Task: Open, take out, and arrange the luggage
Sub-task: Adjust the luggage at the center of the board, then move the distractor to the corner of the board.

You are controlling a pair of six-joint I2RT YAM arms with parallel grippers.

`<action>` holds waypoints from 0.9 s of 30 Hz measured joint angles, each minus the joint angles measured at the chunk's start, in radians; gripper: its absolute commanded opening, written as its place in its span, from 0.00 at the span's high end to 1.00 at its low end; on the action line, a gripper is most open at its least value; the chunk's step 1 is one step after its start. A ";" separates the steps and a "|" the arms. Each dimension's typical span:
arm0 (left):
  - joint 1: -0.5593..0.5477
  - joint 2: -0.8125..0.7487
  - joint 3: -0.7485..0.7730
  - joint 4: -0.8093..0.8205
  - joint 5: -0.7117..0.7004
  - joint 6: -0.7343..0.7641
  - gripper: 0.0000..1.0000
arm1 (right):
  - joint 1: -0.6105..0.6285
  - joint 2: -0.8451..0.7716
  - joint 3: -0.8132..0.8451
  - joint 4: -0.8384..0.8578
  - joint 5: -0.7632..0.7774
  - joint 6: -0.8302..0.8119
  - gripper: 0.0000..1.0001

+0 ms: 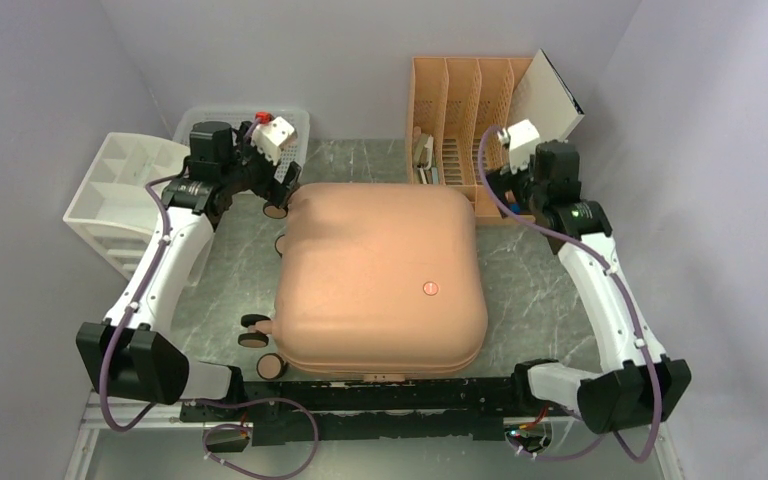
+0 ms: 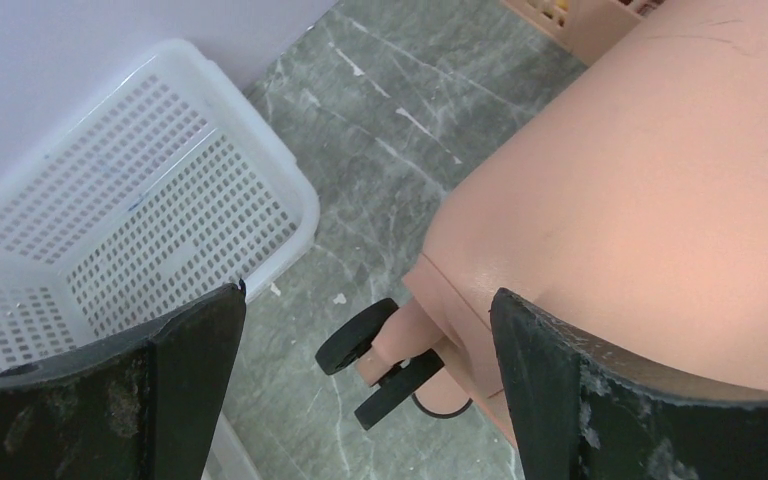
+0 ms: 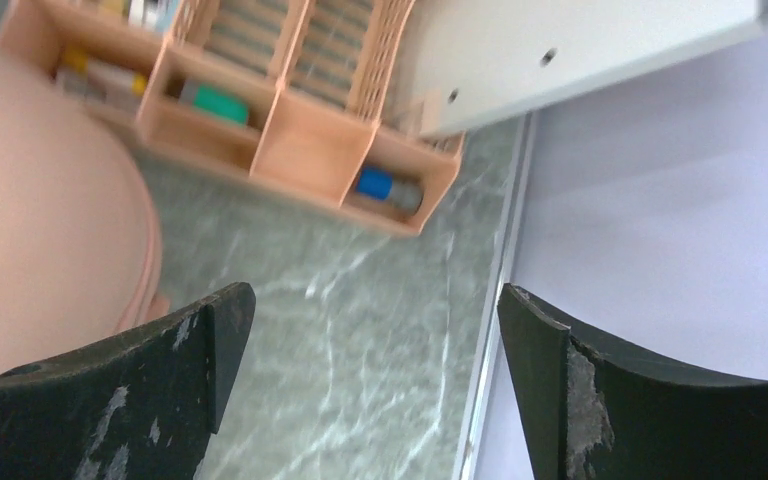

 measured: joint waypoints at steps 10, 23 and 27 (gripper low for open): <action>0.000 -0.050 -0.045 -0.046 0.115 0.071 0.03 | -0.006 0.397 0.285 0.194 0.024 0.146 0.27; 0.005 -0.113 -0.152 -0.046 0.179 0.142 0.03 | -0.006 1.006 0.638 0.200 -0.023 0.321 0.51; 0.006 -0.143 -0.190 -0.010 0.185 0.137 0.03 | -0.010 1.120 0.684 0.194 0.005 0.355 0.65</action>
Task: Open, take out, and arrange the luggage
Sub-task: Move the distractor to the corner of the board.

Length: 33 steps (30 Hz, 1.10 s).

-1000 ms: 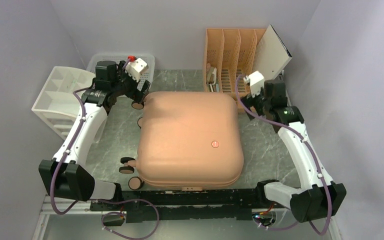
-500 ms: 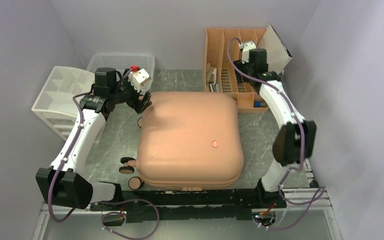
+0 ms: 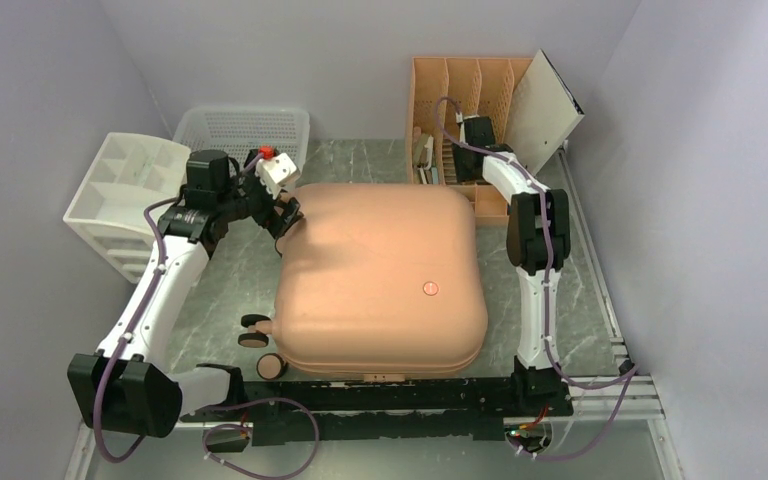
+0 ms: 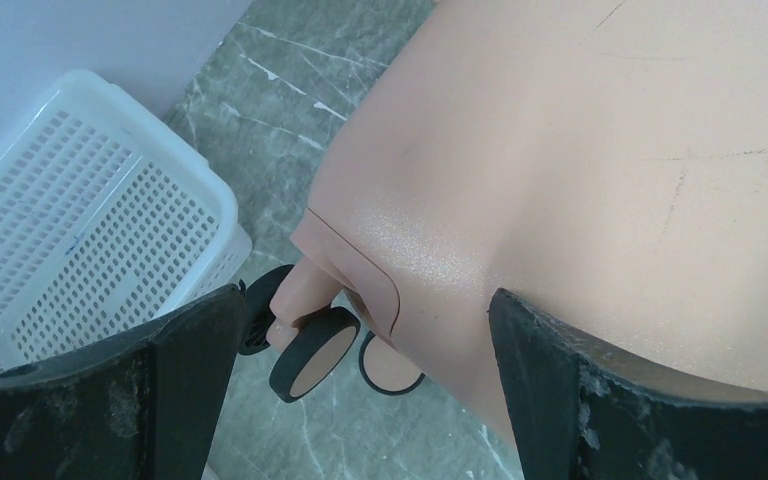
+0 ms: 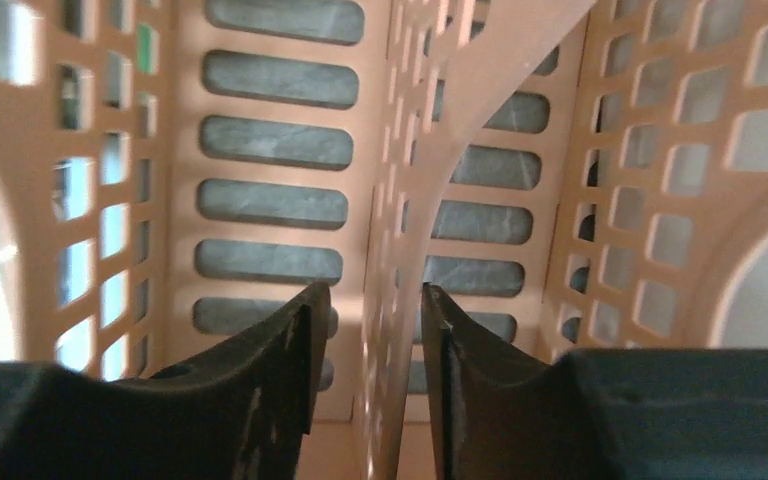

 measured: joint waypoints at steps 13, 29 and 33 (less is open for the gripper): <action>0.003 -0.017 -0.037 0.058 0.005 -0.024 0.03 | -0.042 0.065 0.093 -0.061 -0.014 0.128 1.00; 0.003 -0.010 -0.045 0.090 0.005 -0.032 0.03 | -0.106 0.066 0.092 -0.060 0.009 0.092 1.00; 0.004 -0.008 -0.046 0.095 0.008 -0.035 0.03 | -0.133 0.067 0.093 -0.060 0.017 0.069 1.00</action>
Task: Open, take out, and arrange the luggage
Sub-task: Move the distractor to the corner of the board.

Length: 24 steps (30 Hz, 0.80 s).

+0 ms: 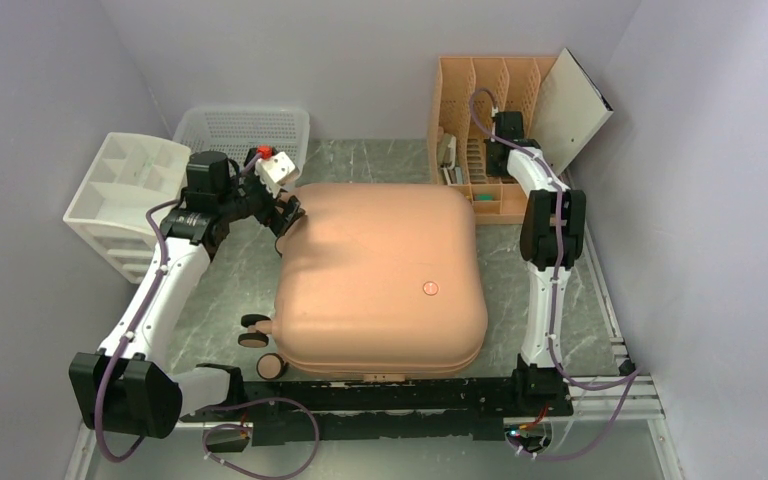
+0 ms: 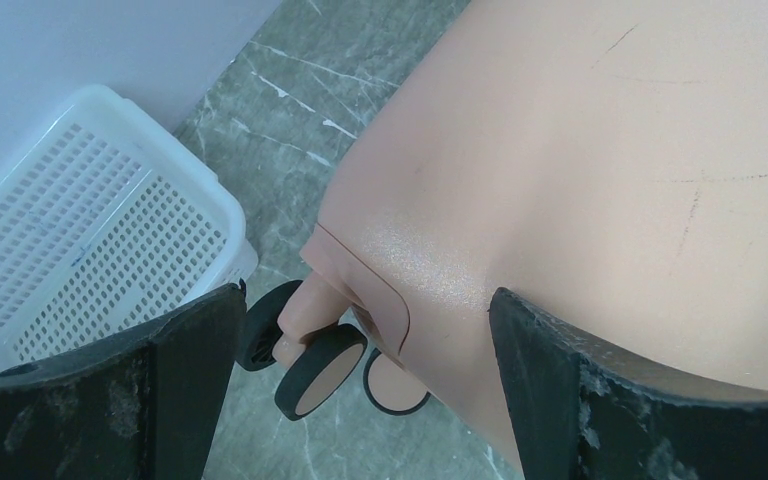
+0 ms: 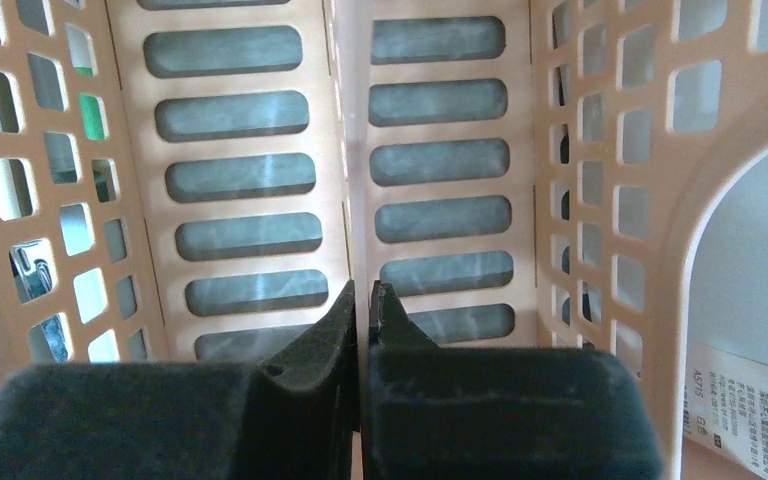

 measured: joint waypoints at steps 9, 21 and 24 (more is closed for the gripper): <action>0.006 0.013 -0.003 0.023 0.016 -0.012 0.03 | -0.079 0.007 0.004 0.013 0.001 -0.046 1.00; 0.008 0.024 -0.003 0.041 0.027 -0.016 0.03 | -0.144 0.053 0.095 -0.051 -0.005 -0.056 1.00; 0.010 0.024 -0.003 0.042 0.028 -0.016 0.03 | -0.145 0.060 0.111 -0.065 -0.001 -0.047 1.00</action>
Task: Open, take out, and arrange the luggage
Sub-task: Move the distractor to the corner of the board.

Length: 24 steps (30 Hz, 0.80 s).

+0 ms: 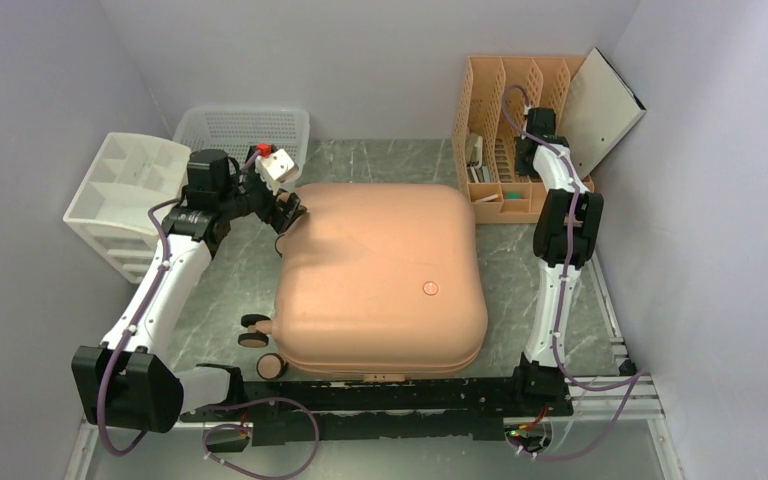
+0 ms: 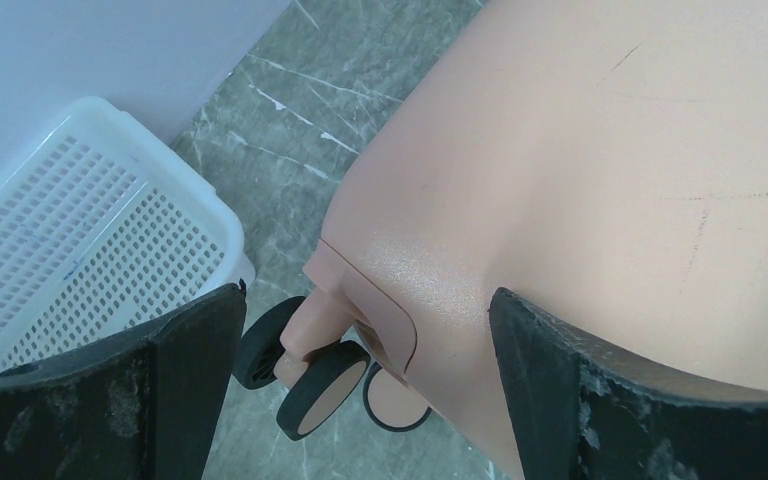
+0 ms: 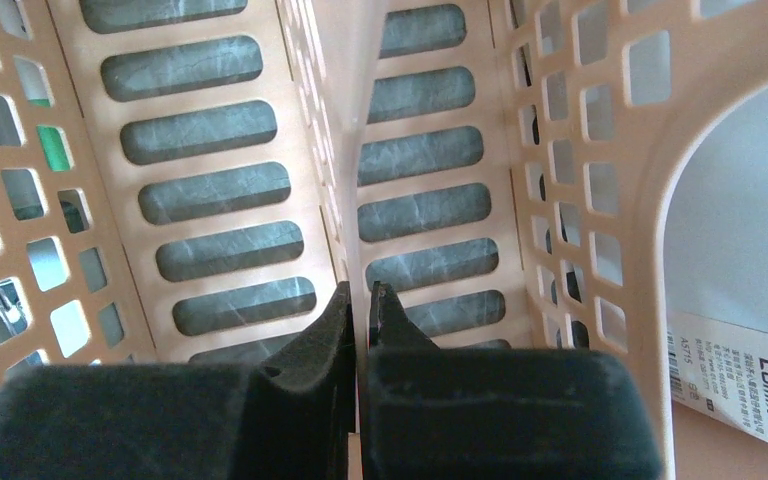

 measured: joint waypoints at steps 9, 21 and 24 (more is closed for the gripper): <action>0.001 0.000 0.000 0.000 0.003 -0.002 0.03 | 0.000 0.017 0.034 -0.029 0.041 0.013 1.00; 0.005 0.008 0.000 0.008 0.013 -0.003 0.03 | -0.002 0.006 -0.025 0.041 0.104 -0.005 1.00; 0.005 0.008 0.000 0.008 0.013 -0.003 0.03 | -0.003 0.015 -0.009 0.029 0.111 -0.005 1.00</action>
